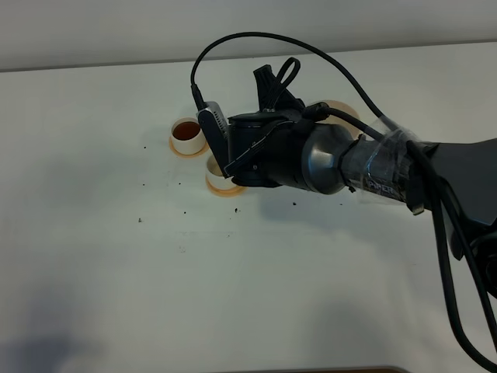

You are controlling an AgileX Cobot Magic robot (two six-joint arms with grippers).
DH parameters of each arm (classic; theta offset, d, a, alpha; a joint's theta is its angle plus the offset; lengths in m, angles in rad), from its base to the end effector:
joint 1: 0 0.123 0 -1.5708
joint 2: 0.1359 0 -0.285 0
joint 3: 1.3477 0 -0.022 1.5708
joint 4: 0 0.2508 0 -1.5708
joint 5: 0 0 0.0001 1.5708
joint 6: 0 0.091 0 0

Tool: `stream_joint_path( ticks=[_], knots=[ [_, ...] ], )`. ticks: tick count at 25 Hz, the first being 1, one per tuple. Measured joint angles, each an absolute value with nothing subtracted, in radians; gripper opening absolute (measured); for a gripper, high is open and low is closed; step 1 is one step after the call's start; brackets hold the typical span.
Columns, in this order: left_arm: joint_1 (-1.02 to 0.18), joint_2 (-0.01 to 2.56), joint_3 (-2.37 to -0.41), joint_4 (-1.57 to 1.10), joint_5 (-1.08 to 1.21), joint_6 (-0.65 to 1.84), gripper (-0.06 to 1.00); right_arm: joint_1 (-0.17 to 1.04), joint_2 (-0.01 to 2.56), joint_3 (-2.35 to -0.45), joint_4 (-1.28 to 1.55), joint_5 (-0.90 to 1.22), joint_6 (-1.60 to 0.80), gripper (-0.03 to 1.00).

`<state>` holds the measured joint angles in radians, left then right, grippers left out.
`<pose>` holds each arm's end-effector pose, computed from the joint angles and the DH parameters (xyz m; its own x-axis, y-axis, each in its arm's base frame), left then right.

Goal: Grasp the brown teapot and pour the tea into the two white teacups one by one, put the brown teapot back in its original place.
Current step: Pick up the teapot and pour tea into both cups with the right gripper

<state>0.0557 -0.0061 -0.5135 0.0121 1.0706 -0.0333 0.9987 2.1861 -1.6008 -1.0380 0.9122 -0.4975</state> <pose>-0.0078 0.0005 0.2802 -0.4447 -0.0523 -0.8942 -0.0774 0.9968 -0.0198 0.2994 0.3504 0.1721 0.2984 -0.8400 0.4532 -0.5774 -0.5370 -0.6150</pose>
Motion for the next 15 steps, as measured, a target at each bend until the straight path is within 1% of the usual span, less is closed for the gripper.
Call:
stream_joint_path(
  ticks=[15],
  knots=[
    [0.056, -0.006, -0.513, 0.012, 1.071, -0.033, 0.47, 1.019, 2.187, -1.601, -1.159, 0.878, -0.498, 0.09]
  ],
)
